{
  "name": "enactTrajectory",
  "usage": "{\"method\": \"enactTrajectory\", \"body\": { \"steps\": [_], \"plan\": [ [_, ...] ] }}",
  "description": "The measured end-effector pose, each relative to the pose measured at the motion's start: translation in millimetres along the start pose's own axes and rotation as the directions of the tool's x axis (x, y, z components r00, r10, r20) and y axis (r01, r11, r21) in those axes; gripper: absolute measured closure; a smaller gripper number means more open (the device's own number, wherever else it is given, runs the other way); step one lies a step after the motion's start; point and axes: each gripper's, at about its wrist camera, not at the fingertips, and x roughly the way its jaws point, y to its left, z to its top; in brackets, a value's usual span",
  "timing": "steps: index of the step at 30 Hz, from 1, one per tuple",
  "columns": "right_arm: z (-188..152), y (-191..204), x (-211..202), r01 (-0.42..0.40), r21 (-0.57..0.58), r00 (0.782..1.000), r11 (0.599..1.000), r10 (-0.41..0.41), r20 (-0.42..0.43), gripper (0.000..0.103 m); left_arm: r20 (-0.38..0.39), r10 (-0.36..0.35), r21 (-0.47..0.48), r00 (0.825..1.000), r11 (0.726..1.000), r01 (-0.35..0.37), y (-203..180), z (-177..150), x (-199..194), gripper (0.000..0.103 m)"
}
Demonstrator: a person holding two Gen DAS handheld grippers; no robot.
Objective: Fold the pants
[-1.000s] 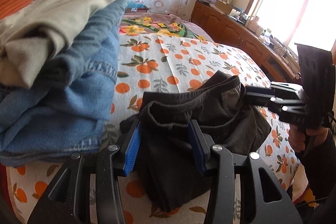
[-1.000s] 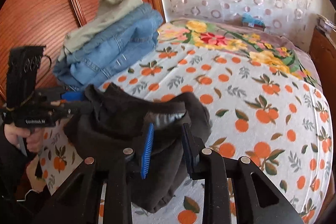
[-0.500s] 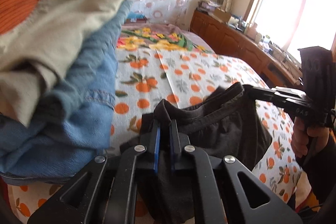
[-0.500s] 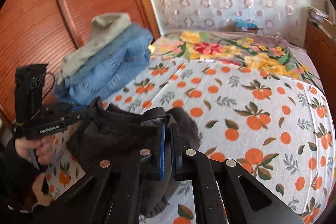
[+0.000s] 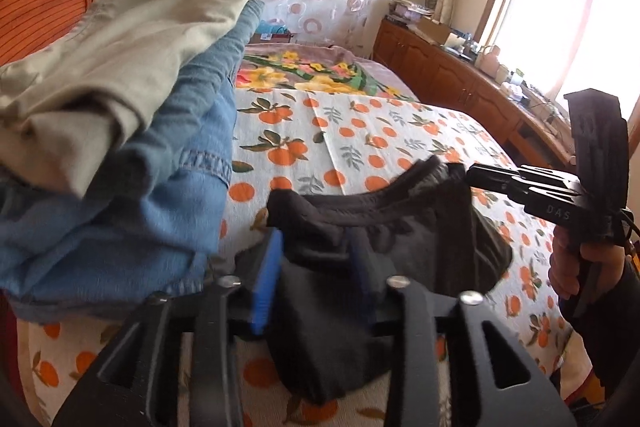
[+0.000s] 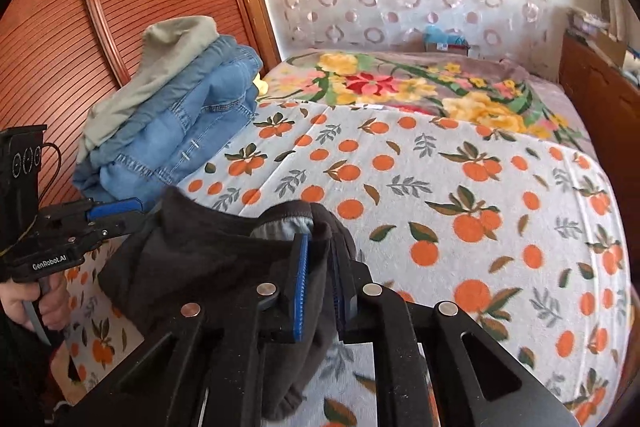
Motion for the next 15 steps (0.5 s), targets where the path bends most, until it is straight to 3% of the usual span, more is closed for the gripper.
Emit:
{"method": "enactTrajectory", "body": {
  "steps": [5, 9, 15],
  "plan": [
    [-15.1, 5.8, -20.5, -0.009, -0.022, 1.000, 1.000, 0.008, -0.012, 0.078, -0.001, 0.004, 0.012, 1.000, 1.000, -0.004, -4.7, -12.0, -13.6, 0.059],
    [-35.5, 12.6, -32.6, -0.026, -0.027, 0.999, 0.999, 0.025, -0.038, 0.067, -0.046, 0.009, 0.043, 0.999, 0.999, -0.007, -7.8, -30.5, -17.8, 0.059],
    [-60.3, 26.4, -39.4, -0.057, -0.057, 0.995, 0.997, 0.052, -0.084, 0.062, -0.098, 0.007, 0.038, 0.995, 0.999, -0.004, -5.6, -52.6, -19.7, 0.059]
  ]
}}
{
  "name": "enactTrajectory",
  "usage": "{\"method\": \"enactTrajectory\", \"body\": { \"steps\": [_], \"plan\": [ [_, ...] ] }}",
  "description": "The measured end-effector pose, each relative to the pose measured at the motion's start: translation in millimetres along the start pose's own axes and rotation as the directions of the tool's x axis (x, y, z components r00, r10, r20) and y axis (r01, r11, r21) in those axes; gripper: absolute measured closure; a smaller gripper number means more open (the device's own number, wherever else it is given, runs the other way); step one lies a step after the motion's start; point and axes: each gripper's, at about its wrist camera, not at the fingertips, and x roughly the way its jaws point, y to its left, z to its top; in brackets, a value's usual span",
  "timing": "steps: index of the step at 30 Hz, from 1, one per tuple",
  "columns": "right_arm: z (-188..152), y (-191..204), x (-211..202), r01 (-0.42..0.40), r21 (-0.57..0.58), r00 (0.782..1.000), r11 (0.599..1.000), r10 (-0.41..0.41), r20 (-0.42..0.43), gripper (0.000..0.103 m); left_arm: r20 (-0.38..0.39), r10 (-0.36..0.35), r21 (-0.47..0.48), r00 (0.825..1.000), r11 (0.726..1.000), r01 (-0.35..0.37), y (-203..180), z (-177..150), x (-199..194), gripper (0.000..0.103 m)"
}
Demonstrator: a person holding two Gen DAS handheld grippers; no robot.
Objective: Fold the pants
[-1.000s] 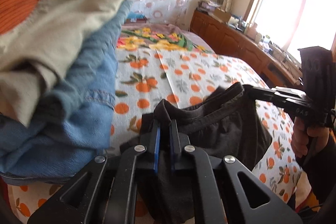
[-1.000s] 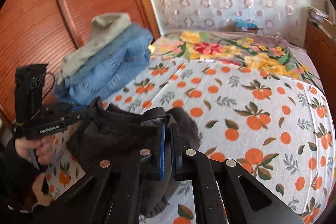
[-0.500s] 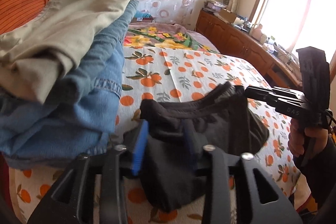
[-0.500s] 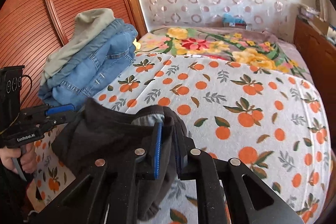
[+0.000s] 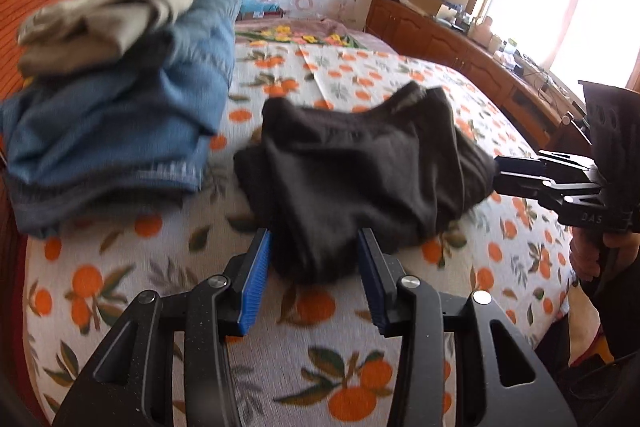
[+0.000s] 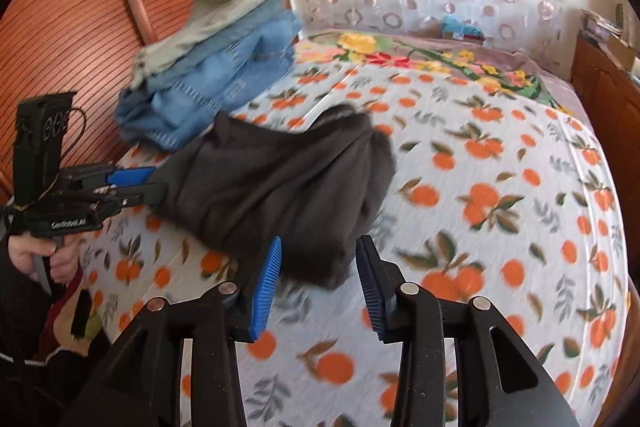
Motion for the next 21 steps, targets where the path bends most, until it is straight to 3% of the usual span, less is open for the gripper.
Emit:
{"method": "enactTrajectory", "body": {
  "steps": [7, 8, 9, 10, 12, 13, 17, 21],
  "plan": [
    [0.0, 2.8, 18.9, 0.031, -0.021, 0.998, 0.999, -0.032, -0.057, 0.062, -0.011, 0.001, 0.005, 1.000, 1.000, -0.001, -2.4, -6.7, 7.5, 0.059],
    [0.9, 1.9, 19.6, 0.026, -0.015, 0.998, 1.000, -0.027, -0.056, 0.062, -0.011, 0.005, 0.006, 1.000, 1.000, -0.005, -1.8, -7.0, 8.9, 0.060],
    [1.4, 0.5, 18.7, 0.019, -0.008, 0.999, 1.000, -0.020, -0.050, 0.062, -0.010, 0.003, 0.004, 1.000, 1.000, -0.003, -0.4, -7.3, 9.6, 0.069],
    [2.3, -0.3, 17.7, 0.012, -0.006, 0.999, 1.000, -0.012, -0.041, 0.073, -0.008, 0.005, 0.006, 1.000, 1.000, -0.005, -0.2, -7.1, 9.6, 0.072],
    [3.2, -2.9, 13.5, -0.001, 0.001, 1.000, 1.000, 0.001, -0.025, 0.087, 0.002, -0.011, 0.006, 1.000, 1.000, 0.011, 1.6, -7.3, 7.7, 0.091],
    [3.1, -5.3, 11.3, -0.009, 0.005, 1.000, 1.000, 0.009, -0.017, 0.092, 0.010, -0.017, 0.003, 1.000, 1.000, 0.017, 2.3, -7.1, 5.9, 0.092],
    [3.3, -17.9, -7.9, -0.008, 0.045, 0.999, 0.999, 0.006, 0.040, 0.095, 0.052, 0.014, -0.019, 0.999, 1.000, -0.013, 10.4, -6.2, -5.6, 0.095],
    [-6.5, -22.1, -20.3, -0.033, 0.073, 0.999, 0.997, 0.030, 0.040, 0.097, 0.054, 0.019, -0.020, 0.998, 1.000, -0.018, 11.9, -6.7, -12.7, 0.095]
  ]
}}
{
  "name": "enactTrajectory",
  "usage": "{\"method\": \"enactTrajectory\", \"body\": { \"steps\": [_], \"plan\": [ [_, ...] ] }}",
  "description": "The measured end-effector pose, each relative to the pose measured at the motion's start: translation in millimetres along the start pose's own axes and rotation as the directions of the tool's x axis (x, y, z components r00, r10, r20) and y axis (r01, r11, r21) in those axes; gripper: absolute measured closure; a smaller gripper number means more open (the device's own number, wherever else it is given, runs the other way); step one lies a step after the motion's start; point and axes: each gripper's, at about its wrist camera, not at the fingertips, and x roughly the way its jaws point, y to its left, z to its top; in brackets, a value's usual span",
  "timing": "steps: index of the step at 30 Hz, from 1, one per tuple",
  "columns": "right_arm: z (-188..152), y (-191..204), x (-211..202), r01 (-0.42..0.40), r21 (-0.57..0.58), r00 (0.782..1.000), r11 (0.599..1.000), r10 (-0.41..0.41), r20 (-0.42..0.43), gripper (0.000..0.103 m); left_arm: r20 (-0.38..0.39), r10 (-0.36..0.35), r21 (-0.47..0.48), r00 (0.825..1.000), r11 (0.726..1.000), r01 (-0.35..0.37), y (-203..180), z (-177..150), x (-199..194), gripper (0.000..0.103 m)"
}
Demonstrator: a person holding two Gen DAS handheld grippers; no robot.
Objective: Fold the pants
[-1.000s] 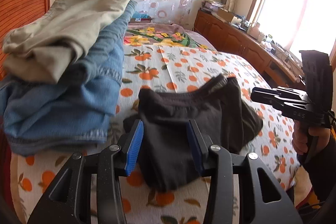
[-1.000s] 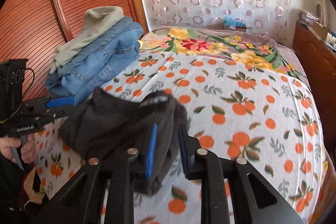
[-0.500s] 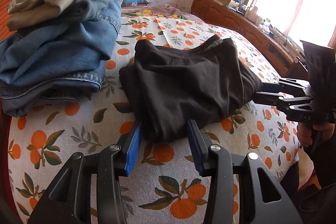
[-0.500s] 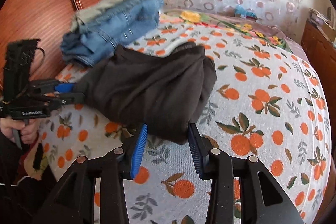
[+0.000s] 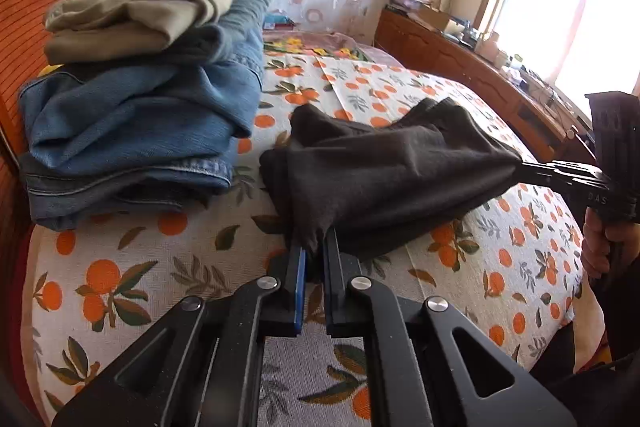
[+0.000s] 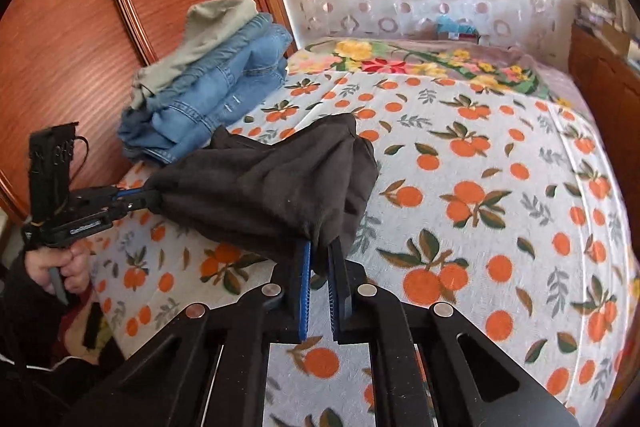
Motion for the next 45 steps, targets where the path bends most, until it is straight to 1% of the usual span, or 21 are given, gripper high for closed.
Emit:
{"method": "enactTrajectory", "body": {
  "steps": [4, 6, 8, 10, 12, 13, 14, 15, 16, 19, 23, 29, 34, 35, 36, 38, 39, 41, 42, 44, 45],
  "plan": [
    [-15.2, -0.1, 0.7, 0.009, -0.008, 0.999, 1.000, -0.010, -0.054, 0.097, -0.031, -0.005, 0.031, 1.000, 0.999, 0.006, -6.2, -7.2, -0.3, 0.095],
    [-19.6, -2.7, -1.8, 0.058, -0.012, 0.996, 0.998, -0.058, -0.065, 0.097, -0.033, 0.008, 0.043, 0.999, 0.999, -0.006, -8.7, -11.3, -3.1, 0.094],
    [-21.5, -9.0, -7.3, 0.053, 0.011, 0.996, 0.999, -0.052, -0.067, 0.096, -0.032, 0.007, 0.040, 0.999, 0.999, -0.006, -11.1, -12.6, -5.2, 0.093],
    [-17.2, -10.0, -12.5, 0.065, 0.010, 0.996, 0.998, -0.065, -0.053, 0.094, -0.032, 0.018, 0.041, 0.999, 0.999, -0.016, -13.7, -10.6, -6.9, 0.087],
    [-10.9, -8.2, -16.5, 0.065, -0.002, 0.997, 0.998, -0.065, -0.035, 0.092, -0.018, 0.028, 0.043, 0.999, 0.999, -0.027, -15.4, -7.2, -10.5, 0.075],
    [-5.5, -6.7, -16.3, 0.068, -0.007, 0.997, 0.998, -0.068, -0.024, 0.088, -0.008, 0.029, 0.045, 1.000, 0.999, -0.029, -16.5, -4.2, -11.0, 0.073],
    [0.2, -5.2, -15.7, 0.067, -0.013, 0.998, 0.998, -0.068, -0.014, 0.085, 0.002, 0.024, 0.045, 1.000, 0.999, -0.024, -15.7, -0.8, -11.7, 0.067],
    [6.2, -4.0, -14.0, 0.064, -0.018, 0.998, 0.998, -0.065, -0.004, 0.079, 0.011, 0.018, 0.046, 1.000, 0.999, -0.018, -15.4, 3.3, -12.0, 0.061],
    [12.5, -2.7, -10.5, 0.060, -0.023, 0.998, 0.998, -0.060, 0.003, 0.075, 0.021, 0.015, 0.049, 1.000, 0.999, -0.016, -15.7, 8.3, -11.9, 0.058],
    [29.9, 0.6, 3.0, 0.039, -0.040, 0.999, 0.998, -0.038, 0.013, 0.073, 0.031, 0.017, 0.055, 0.999, 0.998, -0.018, -15.8, 22.6, -5.9, 0.057],
    [46.4, 9.0, 21.5, 0.034, -0.086, 0.999, 0.996, -0.034, 0.007, 0.072, 0.026, 0.019, 0.050, 0.999, 0.999, -0.020, -13.0, 41.3, 12.6, 0.057],
    [46.5, 0.6, 43.4, 0.031, -0.094, 0.999, 0.995, -0.034, -0.024, 0.072, 0.005, 0.031, 0.039, 1.000, 0.999, -0.031, -6.8, 61.6, 43.8, 0.057],
    [44.6, -6.9, 50.3, 0.031, -0.083, 0.999, 0.996, -0.034, -0.040, 0.071, -0.019, 0.051, 0.049, 0.999, 0.998, -0.050, -4.4, 66.4, 59.8, 0.057],
    [44.1, -8.7, 51.2, 0.029, -0.079, 0.999, 0.996, -0.032, -0.042, 0.070, -0.012, 0.043, 0.051, 0.999, 0.998, -0.043, -4.2, 66.0, 59.9, 0.063],
    [44.9, -9.3, 52.1, 0.027, -0.076, 0.999, 0.997, -0.030, -0.043, 0.069, -0.006, 0.045, 0.057, 0.999, 0.997, -0.044, -4.7, 65.3, 60.0, 0.078],
    [45.5, -10.3, 54.0, 0.024, -0.073, 0.999, 0.997, -0.027, -0.044, 0.067, 0.006, 0.048, 0.061, 0.999, 0.997, -0.048, -4.0, 65.1, 57.3, 0.091],
    [46.0, -10.6, 54.4, 0.022, -0.071, 0.999, 0.997, -0.025, -0.044, 0.066, 0.023, 0.046, 0.052, 0.999, 0.998, -0.047, -2.1, 65.6, 54.0, 0.094],
    [46.3, -10.9, 54.4, 0.016, -0.070, 0.999, 0.997, -0.019, -0.044, 0.066, 0.101, 0.079, 0.011, 0.992, 0.997, -0.081, 5.4, 68.1, 39.4, 0.095],
    [46.3, -11.0, 55.0, 0.012, -0.070, 0.999, 0.998, -0.015, -0.043, 0.065, 0.131, 0.112, -0.012, 0.985, 0.994, -0.112, 10.4, 70.4, 31.6, 0.095],
    [45.8, -10.4, 56.7, 0.010, -0.068, 0.999, 0.998, -0.013, -0.044, 0.065, 0.137, 0.132, -0.037, 0.982, 0.991, -0.128, 15.6, 72.4, 26.5, 0.095],
    [45.5, -10.0, 57.5, 0.012, -0.070, 0.999, 0.997, -0.015, -0.044, 0.065, 0.121, 0.115, -0.039, 0.986, 0.993, -0.111, 16.4, 73.0, 26.6, 0.095]
  ]
}}
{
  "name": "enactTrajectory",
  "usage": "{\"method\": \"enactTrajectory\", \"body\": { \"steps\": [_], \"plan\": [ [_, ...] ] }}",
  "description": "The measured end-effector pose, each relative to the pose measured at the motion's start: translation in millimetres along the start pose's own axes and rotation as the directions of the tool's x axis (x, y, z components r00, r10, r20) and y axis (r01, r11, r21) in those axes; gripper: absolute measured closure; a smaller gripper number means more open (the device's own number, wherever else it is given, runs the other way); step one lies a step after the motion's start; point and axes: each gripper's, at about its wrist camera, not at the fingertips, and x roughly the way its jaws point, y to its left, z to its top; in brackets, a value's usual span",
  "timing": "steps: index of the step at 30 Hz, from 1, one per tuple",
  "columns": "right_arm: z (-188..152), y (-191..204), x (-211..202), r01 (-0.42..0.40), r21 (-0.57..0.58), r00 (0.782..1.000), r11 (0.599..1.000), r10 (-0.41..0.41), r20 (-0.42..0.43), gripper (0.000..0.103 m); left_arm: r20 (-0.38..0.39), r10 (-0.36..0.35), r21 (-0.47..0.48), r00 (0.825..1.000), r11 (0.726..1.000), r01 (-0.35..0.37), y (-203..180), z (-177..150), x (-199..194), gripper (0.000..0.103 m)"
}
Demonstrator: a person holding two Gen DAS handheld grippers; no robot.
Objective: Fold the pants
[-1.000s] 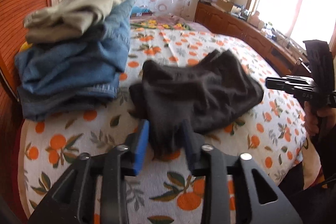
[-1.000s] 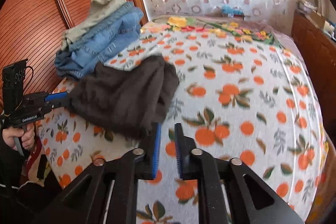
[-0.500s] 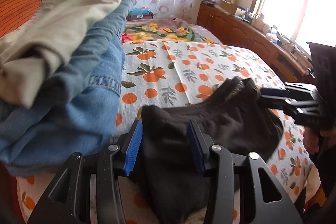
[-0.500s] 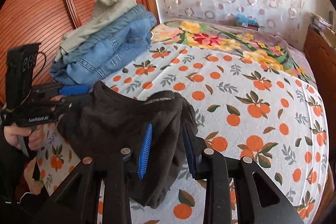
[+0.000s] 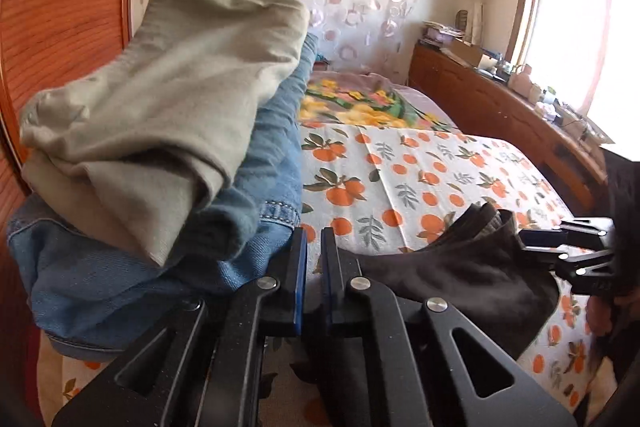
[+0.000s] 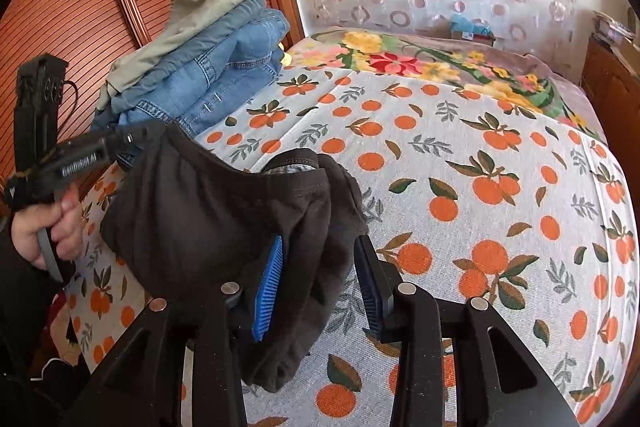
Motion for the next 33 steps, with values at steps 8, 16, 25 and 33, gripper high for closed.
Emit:
{"method": "enactTrajectory", "body": {
  "steps": [8, 16, 25, 33],
  "plan": [
    [3.1, -2.5, -0.5, 0.010, 0.013, 1.000, 1.000, -0.010, 0.007, 0.060, -0.059, -0.038, 0.033, 0.998, 0.999, 0.040, -12.9, -8.2, -2.3, 0.077],
    [11.5, -4.7, 13.0, 0.019, 0.033, 1.000, 0.999, -0.018, -0.011, 0.053, -0.126, -0.058, 0.046, 0.990, 0.997, 0.064, -16.7, -30.9, -7.2, 0.056],
    [12.3, -9.3, 29.6, 0.002, 0.062, 0.999, 0.998, 0.001, -0.047, 0.053, -0.189, -0.058, -0.038, 0.980, 0.998, 0.052, 5.1, -55.0, -4.9, 0.055],
    [11.6, -9.2, 30.8, -0.010, 0.057, 1.000, 0.998, 0.011, -0.029, 0.053, -0.190, -0.078, -0.041, 0.979, 0.997, 0.072, -0.6, -46.4, 5.5, 0.055]
  ]
}}
